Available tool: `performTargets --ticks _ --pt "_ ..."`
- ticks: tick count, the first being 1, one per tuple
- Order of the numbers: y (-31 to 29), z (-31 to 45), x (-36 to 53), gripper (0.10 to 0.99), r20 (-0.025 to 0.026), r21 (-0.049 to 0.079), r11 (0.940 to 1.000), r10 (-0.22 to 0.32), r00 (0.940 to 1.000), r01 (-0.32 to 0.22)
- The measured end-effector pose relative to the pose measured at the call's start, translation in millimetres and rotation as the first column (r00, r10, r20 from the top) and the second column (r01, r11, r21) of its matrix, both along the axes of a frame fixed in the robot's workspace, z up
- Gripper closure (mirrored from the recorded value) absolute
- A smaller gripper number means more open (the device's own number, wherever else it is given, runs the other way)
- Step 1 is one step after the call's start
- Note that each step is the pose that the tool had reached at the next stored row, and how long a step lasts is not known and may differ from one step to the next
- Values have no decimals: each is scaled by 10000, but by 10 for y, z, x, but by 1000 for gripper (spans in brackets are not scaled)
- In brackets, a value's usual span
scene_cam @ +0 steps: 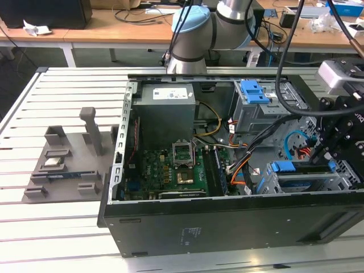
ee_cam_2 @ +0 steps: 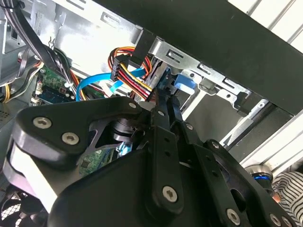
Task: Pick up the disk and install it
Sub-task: 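Insert the first disk wire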
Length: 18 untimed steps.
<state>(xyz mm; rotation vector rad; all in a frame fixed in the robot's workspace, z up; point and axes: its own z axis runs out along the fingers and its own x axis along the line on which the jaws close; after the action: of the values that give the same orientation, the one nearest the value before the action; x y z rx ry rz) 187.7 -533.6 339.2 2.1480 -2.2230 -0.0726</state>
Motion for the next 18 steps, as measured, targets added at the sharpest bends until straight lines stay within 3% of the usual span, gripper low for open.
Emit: performTargets --ticks 9,12,13,18 --pt "1 -38 1 918 1 -5 10000 2 10000 -2" --pt "1 -39 1 843 0 -6 10000 2 10000 -2" --pt "0 -11 1 843 0 -9 10000 1 10000 -1" --pt "33 264 0 843 0 -61 10000 1 10000 -1"
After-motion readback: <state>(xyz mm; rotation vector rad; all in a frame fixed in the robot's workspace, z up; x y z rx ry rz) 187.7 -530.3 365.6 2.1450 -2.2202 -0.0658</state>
